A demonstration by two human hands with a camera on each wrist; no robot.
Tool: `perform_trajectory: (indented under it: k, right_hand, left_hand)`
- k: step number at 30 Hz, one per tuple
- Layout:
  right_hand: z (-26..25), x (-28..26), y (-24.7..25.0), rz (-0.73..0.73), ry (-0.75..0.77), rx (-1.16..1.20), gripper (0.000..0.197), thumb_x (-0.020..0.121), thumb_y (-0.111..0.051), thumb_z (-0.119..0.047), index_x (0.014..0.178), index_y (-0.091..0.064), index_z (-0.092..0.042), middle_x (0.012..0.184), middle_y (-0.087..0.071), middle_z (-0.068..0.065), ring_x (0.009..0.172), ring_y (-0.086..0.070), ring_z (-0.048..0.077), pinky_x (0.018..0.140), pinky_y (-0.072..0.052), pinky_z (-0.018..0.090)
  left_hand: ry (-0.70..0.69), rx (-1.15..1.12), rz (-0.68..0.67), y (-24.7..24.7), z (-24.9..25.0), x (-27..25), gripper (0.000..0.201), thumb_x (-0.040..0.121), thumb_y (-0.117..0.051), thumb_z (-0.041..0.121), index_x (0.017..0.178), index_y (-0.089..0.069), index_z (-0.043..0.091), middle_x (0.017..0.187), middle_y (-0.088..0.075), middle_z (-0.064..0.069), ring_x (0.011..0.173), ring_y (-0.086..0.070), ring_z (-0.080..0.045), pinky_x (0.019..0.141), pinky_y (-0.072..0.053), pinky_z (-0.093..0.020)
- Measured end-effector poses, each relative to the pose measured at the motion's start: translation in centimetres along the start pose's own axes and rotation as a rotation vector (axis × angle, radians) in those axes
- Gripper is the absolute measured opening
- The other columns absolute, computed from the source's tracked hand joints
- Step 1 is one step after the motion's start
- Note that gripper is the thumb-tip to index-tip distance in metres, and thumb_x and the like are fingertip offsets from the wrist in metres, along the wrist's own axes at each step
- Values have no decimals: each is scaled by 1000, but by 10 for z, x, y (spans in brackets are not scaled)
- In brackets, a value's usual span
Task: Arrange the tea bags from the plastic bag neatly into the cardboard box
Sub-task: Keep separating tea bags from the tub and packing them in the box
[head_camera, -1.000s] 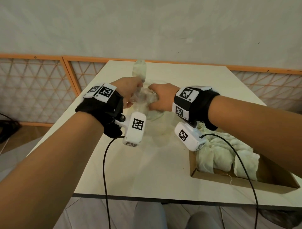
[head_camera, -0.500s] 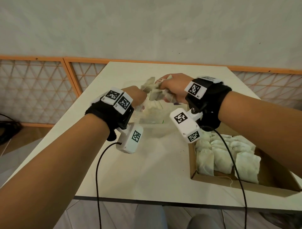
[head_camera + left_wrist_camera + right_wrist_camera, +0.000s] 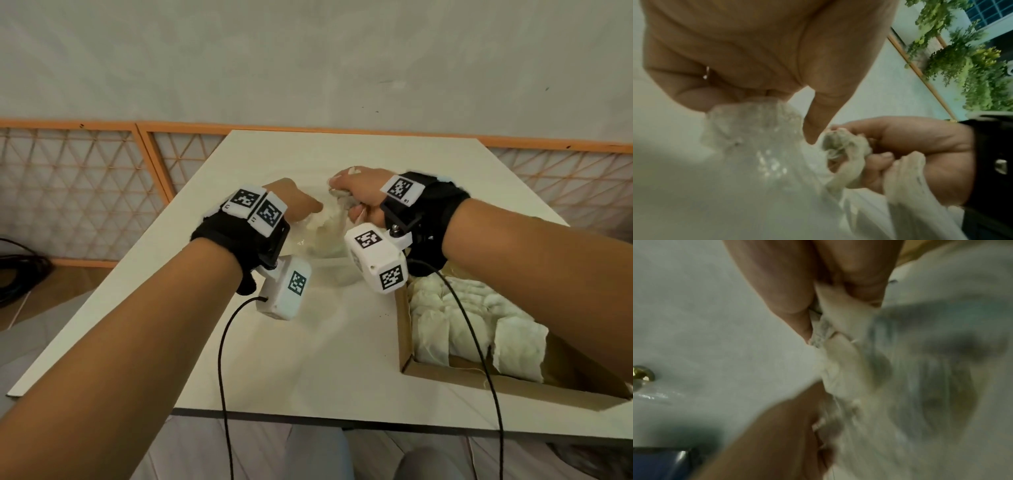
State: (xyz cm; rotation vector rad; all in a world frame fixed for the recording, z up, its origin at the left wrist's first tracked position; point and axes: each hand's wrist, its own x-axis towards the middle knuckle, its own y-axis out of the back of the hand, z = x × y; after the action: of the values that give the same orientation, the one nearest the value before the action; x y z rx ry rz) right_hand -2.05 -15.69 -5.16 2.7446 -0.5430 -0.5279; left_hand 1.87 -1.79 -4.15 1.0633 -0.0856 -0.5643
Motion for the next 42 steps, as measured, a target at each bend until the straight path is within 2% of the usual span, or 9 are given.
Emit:
perform_trajectory:
  k: [3,7,11,18,24,27,30,35,42]
  right_hand:
    - [-1,1,17,-76,-101,368,29,96,-48,-20,70,-38,-15,46,-35,-2,35,-26,7,27,-22,15]
    - [-3,-2,31,-146,-147,484,37,97,-45,-24,62,-37,-13,48,-32,-2,44,-24,6,27,-23,15]
    - [-8,-5,32,-143,-105,480,31,96,-47,-23,68,-41,-12,58,-35,0,46,-30,6,27,-25,15]
    - [-14,-43,-5,-305,87,153,21,95,-44,-12,75,-42,-18,62,-37,-2,46,-33,6,42,-27,16]
    - [-20,-58,-6,-177,138,-126,33,85,-47,5,82,-38,-27,103,-52,12,83,-54,21,82,-52,37]
    - [-22,-59,-2,-33,177,-482,28,90,-53,-11,117,-50,-17,133,-50,13,109,-54,25,90,-48,32]
    - [-19,-57,-3,33,294,-706,45,87,-57,-15,131,-49,-15,121,-59,7,89,-59,19,56,-43,21]
    - [-16,-50,-1,100,272,-482,52,78,-71,-23,122,-44,-20,101,-63,5,70,-61,19,41,-40,19]
    - [11,-43,-17,-99,363,-1202,45,78,-69,-24,120,-52,-22,107,-56,-2,97,-56,22,73,-43,27]
  left_hand:
    - [33,8,0,1,-13,9,44,89,-59,40,108,-63,0,85,-64,-11,75,-61,-25,67,-42,-27]
    - [-16,-115,162,0,-11,3,54,87,-62,36,133,-46,10,136,-48,-12,120,-50,-29,91,-42,-30]
    - [-211,-360,387,-5,-3,-16,41,87,-61,33,124,-49,18,126,-49,-4,114,-50,-21,90,-42,-29]
    - [164,-1681,-397,-21,10,-32,59,81,-58,61,115,-57,12,113,-60,-18,102,-62,-35,89,-50,-51]
    - [179,-1691,-393,-32,3,-19,37,98,-42,13,133,-50,5,114,-61,-17,77,-68,-29,60,-60,-43]
    - [185,-1798,-438,-34,-5,-15,37,97,-47,19,131,-53,5,115,-62,-16,93,-65,-29,58,-59,-40]
    - [87,-1766,-453,-35,-3,-17,35,91,-58,34,114,-62,9,109,-68,-14,85,-70,-28,68,-60,-42]
    - [108,-1756,-224,-30,-9,-16,11,93,-50,2,85,-57,0,74,-66,-12,58,-66,-15,50,-55,-19]
    - [67,-1924,-7,-22,-32,-8,13,91,-46,-3,82,-54,2,59,-62,-9,61,-58,-11,45,-46,-12]
